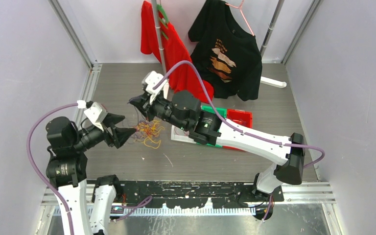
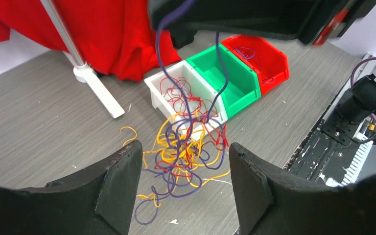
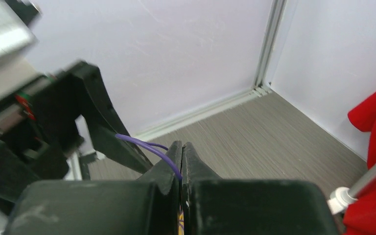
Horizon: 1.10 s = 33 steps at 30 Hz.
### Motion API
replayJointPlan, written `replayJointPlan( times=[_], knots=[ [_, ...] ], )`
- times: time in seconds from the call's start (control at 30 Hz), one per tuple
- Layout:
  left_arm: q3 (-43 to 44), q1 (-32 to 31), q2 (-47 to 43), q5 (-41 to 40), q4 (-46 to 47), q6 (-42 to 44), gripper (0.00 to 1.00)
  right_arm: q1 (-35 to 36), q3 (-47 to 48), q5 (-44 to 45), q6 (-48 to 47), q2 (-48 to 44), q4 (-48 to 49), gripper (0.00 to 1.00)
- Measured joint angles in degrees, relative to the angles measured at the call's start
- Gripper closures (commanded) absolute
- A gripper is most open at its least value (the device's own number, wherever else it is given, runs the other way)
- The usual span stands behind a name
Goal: Untangle the cables
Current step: Untie the cable.
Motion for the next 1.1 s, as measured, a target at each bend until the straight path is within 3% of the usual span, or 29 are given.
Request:
replayJointPlan(
  times=[0.4,0.73,0.83,0.93,1.1],
  knots=[
    [-6.9,0.0,-1.5,-2.6,18.6,-15.1,0.39,0.0,9.6,-2.6,9.6,1.8,-3.5,0.99],
    [-6.9,0.0,-0.7,10.9,22.9,-22.0,0.43,0.0,10.8,-3.5,12.2,3.5,-9.2,0.99],
    [-6.9,0.0,-0.1,13.2,22.9,-21.7,0.56,0.2,12.8,-3.7,12.7,4.9,-10.5,0.99],
    [-6.9,0.0,0.5,12.7,22.6,-21.0,0.84,0.5,13.2,-3.8,13.1,5.2,-11.1,0.99],
    [-6.2,0.0,1.2,6.8,17.7,-14.4,0.87,1.2,13.0,-3.7,13.1,5.2,-11.1,0.99]
  ],
)
